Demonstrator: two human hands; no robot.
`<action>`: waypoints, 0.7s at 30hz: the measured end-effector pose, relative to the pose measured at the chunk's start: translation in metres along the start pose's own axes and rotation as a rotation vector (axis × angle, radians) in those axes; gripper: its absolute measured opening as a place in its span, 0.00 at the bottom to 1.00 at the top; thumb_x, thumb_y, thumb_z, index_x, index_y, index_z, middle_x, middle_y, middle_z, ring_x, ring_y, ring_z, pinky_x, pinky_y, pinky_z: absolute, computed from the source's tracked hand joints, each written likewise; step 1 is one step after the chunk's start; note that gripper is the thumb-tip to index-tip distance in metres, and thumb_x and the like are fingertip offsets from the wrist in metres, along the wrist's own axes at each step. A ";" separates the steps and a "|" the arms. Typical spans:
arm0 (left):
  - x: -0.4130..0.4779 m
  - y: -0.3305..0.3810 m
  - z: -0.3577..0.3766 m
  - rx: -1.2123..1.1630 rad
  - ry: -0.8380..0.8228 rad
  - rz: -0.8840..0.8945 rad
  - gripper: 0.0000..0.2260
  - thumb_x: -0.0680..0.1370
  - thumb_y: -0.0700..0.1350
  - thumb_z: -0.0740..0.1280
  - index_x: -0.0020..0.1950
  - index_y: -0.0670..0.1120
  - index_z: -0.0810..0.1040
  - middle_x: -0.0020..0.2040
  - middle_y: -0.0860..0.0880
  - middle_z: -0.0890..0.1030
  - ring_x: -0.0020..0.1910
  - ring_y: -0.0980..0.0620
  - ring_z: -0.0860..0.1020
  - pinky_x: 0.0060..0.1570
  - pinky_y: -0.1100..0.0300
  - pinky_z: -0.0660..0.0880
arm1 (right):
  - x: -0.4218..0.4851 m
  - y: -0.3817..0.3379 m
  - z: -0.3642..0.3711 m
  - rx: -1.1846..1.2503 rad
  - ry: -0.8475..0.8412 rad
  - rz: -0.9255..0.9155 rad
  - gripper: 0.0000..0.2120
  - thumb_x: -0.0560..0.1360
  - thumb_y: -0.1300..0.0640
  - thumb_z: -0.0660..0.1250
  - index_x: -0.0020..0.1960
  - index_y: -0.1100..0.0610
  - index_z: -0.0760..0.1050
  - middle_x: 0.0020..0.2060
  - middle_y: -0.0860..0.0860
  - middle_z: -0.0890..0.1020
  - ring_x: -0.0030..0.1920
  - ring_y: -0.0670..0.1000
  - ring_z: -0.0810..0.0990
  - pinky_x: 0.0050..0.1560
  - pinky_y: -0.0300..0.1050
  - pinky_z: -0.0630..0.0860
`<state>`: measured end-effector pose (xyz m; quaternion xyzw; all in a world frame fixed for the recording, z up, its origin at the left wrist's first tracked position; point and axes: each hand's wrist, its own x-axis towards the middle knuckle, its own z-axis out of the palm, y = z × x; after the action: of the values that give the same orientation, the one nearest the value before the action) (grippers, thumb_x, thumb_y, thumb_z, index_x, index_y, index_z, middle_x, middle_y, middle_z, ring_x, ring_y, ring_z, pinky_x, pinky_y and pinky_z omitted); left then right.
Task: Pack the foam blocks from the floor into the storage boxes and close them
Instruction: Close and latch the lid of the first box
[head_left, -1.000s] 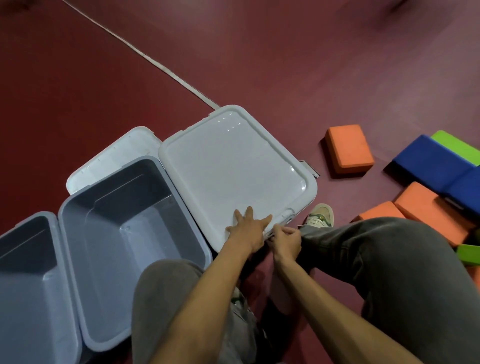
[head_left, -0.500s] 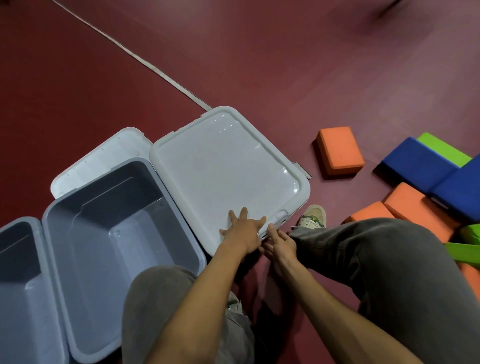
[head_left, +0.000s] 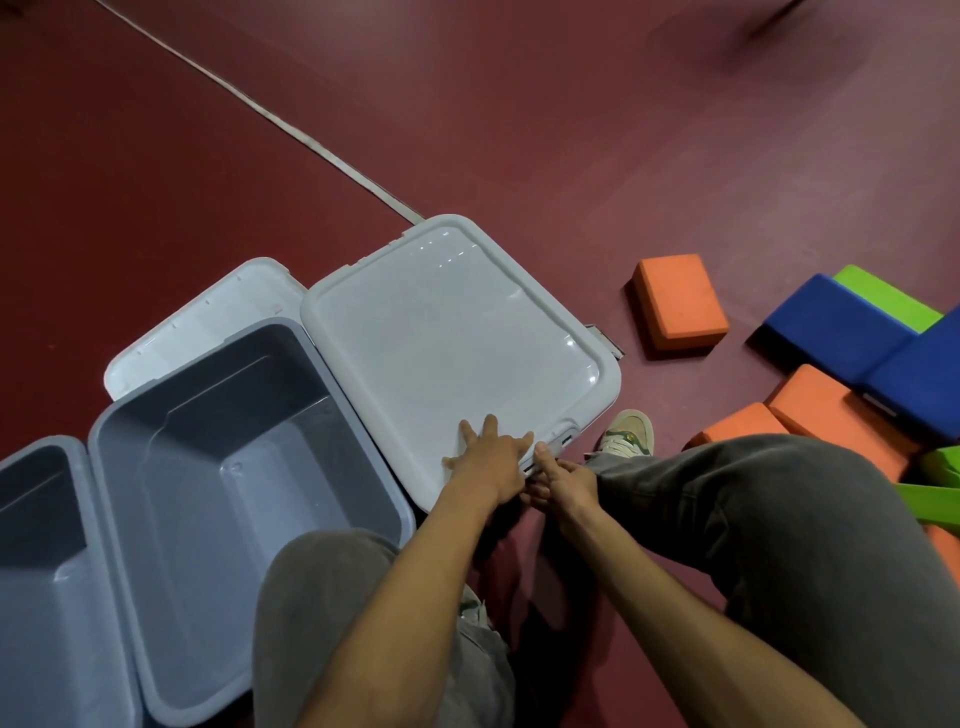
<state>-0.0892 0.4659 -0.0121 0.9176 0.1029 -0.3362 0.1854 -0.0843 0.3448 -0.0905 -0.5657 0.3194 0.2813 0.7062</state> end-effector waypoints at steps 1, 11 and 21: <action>0.000 0.000 0.001 -0.012 0.016 -0.002 0.28 0.80 0.44 0.62 0.77 0.65 0.62 0.79 0.47 0.52 0.78 0.35 0.43 0.66 0.27 0.62 | 0.001 -0.003 0.001 -0.023 -0.009 0.007 0.21 0.72 0.48 0.77 0.43 0.65 0.73 0.23 0.52 0.76 0.20 0.49 0.75 0.34 0.51 0.79; 0.005 -0.002 0.005 -0.103 0.069 -0.014 0.21 0.81 0.50 0.64 0.73 0.65 0.70 0.76 0.48 0.57 0.78 0.37 0.46 0.67 0.26 0.60 | 0.005 -0.002 0.001 -0.001 0.007 0.068 0.20 0.72 0.50 0.77 0.42 0.62 0.71 0.20 0.51 0.74 0.18 0.49 0.73 0.37 0.50 0.78; 0.000 -0.006 0.009 -0.037 0.048 0.017 0.27 0.81 0.48 0.62 0.77 0.67 0.60 0.82 0.48 0.46 0.79 0.36 0.38 0.69 0.26 0.54 | -0.004 -0.016 0.007 -0.068 0.044 0.111 0.17 0.75 0.52 0.74 0.38 0.60 0.71 0.18 0.50 0.68 0.17 0.48 0.66 0.24 0.40 0.67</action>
<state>-0.0961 0.4672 -0.0204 0.9226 0.1058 -0.3107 0.2026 -0.0738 0.3480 -0.0770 -0.5771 0.3559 0.3182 0.6626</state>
